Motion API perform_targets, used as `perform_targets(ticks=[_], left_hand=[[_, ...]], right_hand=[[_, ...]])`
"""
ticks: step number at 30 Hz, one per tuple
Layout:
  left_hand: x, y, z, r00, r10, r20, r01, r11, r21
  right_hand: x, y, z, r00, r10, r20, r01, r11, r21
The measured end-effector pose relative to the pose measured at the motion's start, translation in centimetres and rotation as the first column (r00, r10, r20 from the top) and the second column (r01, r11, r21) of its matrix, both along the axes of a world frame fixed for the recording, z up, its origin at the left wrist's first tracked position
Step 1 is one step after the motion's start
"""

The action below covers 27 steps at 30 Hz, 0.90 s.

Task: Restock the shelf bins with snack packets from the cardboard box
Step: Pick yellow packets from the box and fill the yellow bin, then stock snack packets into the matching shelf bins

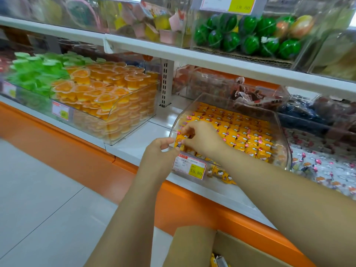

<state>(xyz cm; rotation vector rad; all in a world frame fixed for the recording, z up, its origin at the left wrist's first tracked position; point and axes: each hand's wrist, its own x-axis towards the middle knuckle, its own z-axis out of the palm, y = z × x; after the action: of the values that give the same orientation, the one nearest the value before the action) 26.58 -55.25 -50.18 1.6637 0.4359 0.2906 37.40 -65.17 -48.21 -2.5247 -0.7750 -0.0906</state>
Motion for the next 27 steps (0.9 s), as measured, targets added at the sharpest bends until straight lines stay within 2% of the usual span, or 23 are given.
perform_targets(ticks=[3, 5, 7, 10, 13, 15, 18, 21, 24, 27], left_hand=[[0.0, 0.1, -0.1, 1.0, 0.02, -0.003, -0.02, 1.0, 0.014], [-0.1, 0.0, -0.1, 0.996, 0.081, 0.028, -0.083, 0.994, 0.078], [-0.5, -0.3, -0.1, 0.985, 0.148, 0.092, -0.162, 0.973, 0.166], [-1.6, -1.5, -0.7, 0.946, 0.205, 0.25, -0.261, 0.94, 0.218], [-2.7, -3.9, -2.2, 0.912, 0.164, 0.376, -0.272, 0.927, 0.257], [-3.4, -5.6, -3.7, 0.916, 0.089, 0.391, -0.223, 0.923, 0.312], [-4.2, -8.0, -6.2, 0.951, -0.077, 0.301, -0.058, 0.909, 0.413], [-5.5, -10.7, -8.8, 0.964, -0.186, 0.192, 0.089, 0.9, 0.426], [-7.2, -13.9, -12.5, 0.978, -0.206, -0.012, 0.191, 0.883, 0.428], [-8.2, -16.9, -16.4, 0.952, -0.258, -0.165, 0.302, 0.88, 0.366]], right_hand=[[-0.2, -0.6, 0.3, 0.999, 0.034, -0.026, -0.034, 0.999, -0.024], [-0.8, -1.3, 1.1, 0.999, 0.028, -0.021, -0.028, 0.999, -0.014], [-1.9, -2.1, 2.0, 1.0, 0.016, -0.013, -0.016, 0.999, 0.045], [-4.8, -4.2, 2.5, 1.0, 0.008, 0.027, -0.013, 0.983, 0.183], [-8.6, -6.8, 1.6, 0.997, 0.029, 0.075, -0.051, 0.95, 0.307], [-11.1, -9.0, 0.2, 0.997, 0.043, 0.063, -0.063, 0.929, 0.364], [-14.2, -13.1, -3.3, 0.999, -0.02, -0.041, 0.036, 0.911, 0.411], [-16.5, -17.4, -8.1, 0.973, -0.111, -0.201, 0.185, 0.896, 0.402], [-18.2, -21.2, -12.7, 0.915, -0.223, -0.337, 0.335, 0.885, 0.323], [-19.1, -24.9, -17.1, 0.84, -0.316, -0.442, 0.411, 0.901, 0.136]])
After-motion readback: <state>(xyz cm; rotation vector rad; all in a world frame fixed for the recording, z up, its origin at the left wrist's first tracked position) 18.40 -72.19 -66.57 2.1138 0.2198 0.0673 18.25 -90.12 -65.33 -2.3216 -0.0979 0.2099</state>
